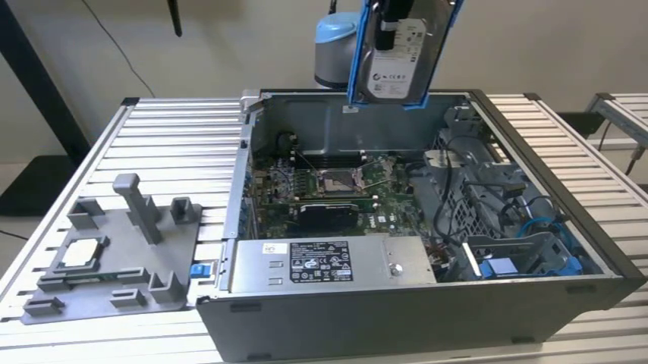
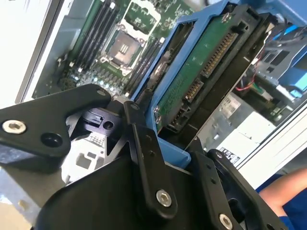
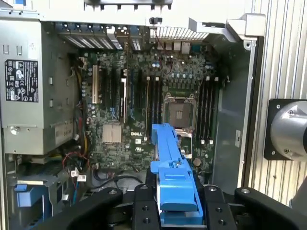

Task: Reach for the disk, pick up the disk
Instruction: 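Pick up the disk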

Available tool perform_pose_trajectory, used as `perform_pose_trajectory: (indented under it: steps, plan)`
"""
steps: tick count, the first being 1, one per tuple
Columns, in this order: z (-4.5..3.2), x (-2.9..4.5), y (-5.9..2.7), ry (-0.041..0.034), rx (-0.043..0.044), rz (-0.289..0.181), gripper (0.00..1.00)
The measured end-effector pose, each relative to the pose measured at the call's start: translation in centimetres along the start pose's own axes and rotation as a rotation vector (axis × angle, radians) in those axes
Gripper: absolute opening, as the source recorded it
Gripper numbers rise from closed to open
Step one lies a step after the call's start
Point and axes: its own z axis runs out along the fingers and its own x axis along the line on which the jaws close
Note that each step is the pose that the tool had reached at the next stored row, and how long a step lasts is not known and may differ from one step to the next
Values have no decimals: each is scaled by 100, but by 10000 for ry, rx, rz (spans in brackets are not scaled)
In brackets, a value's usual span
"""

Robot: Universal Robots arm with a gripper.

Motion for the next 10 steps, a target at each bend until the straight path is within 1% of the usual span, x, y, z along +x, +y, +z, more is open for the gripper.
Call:
perform_pose_trajectory:
  steps: [4, 10]
  plan:
    - [7, 9, -178, 1, -11, 0, 0]
    - [16, 25, -413, -2, -15, -1, 0]
